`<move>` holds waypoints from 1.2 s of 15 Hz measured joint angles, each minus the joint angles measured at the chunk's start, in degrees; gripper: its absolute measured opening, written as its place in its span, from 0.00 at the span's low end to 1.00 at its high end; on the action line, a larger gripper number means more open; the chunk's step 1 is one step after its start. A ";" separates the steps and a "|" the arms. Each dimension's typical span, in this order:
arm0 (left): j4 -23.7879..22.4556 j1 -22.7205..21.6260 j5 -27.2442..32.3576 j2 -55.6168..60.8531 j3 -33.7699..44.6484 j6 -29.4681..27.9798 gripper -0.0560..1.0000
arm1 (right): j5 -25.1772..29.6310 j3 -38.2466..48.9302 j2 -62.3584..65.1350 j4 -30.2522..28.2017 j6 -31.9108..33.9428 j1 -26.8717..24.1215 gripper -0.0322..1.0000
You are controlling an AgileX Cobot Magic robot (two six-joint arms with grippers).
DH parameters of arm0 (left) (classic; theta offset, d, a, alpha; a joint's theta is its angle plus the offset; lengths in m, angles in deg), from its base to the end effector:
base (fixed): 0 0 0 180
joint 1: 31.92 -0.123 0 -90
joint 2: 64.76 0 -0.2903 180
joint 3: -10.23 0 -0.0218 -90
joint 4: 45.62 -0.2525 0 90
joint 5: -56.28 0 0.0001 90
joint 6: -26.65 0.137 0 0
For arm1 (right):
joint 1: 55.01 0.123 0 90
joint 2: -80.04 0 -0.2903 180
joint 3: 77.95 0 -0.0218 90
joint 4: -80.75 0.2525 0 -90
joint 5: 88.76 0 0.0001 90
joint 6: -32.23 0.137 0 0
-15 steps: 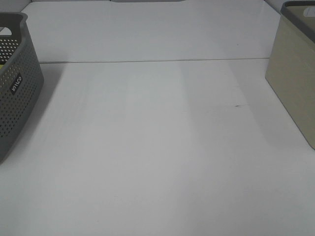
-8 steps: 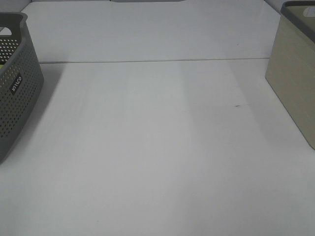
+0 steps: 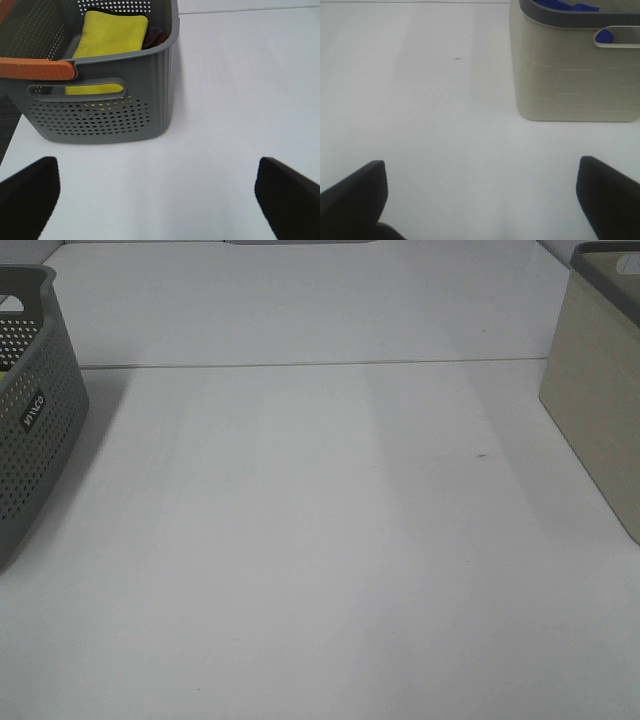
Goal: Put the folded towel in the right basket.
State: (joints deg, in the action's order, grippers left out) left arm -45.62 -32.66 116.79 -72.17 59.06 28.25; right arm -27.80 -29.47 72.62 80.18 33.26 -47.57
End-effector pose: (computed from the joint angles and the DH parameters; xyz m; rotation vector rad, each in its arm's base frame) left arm 0.0322 0.0004 0.2571 0.0153 2.0377 0.0256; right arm 0.0311 0.0029 0.2581 -0.1136 2.0373 0.0807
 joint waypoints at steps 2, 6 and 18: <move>0.00 0.00 0.00 0.00 0.00 0.00 0.99 | -0.06 0.00 0.00 0.00 -0.06 0.00 0.97; 0.00 0.00 0.00 0.00 0.00 0.00 0.99 | -0.11 0.00 0.00 0.00 -0.17 0.00 0.97; 0.00 0.00 0.00 0.00 0.00 0.00 0.99 | -0.11 0.00 0.00 0.06 -0.17 0.00 0.97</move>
